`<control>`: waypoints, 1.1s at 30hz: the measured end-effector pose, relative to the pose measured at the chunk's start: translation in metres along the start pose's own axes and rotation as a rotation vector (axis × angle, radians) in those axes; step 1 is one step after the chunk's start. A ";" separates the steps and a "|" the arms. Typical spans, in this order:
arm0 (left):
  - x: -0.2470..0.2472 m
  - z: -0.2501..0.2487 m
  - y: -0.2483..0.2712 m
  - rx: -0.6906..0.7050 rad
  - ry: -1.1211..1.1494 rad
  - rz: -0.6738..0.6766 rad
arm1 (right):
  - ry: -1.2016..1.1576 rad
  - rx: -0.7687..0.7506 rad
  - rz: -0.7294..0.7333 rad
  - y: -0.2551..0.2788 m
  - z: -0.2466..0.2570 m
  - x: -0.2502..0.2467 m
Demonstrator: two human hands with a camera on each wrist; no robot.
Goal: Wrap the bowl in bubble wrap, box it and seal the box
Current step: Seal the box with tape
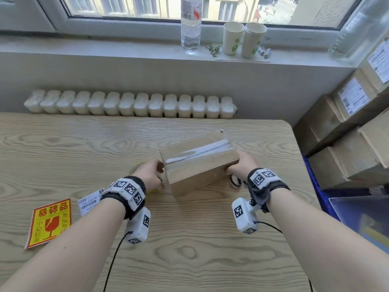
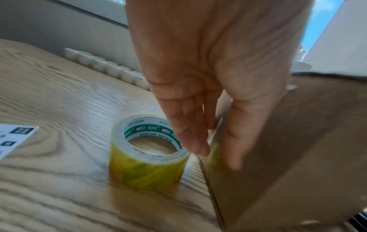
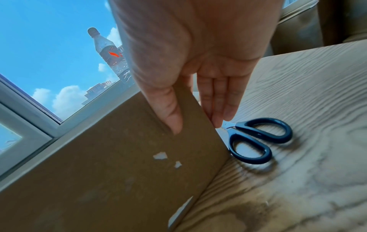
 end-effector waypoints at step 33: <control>-0.021 -0.018 0.029 0.052 0.180 0.186 | 0.298 0.235 -0.121 0.051 0.020 -0.001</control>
Point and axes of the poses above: each hand's wrist, its own y-axis away from the middle knuckle, its own x-axis out of the palm, z = x × y, the point moved 1 cm from there along -y, towards the middle knuckle, and after that the axes turned 6 degrees about -z, right-handed, at the moved point
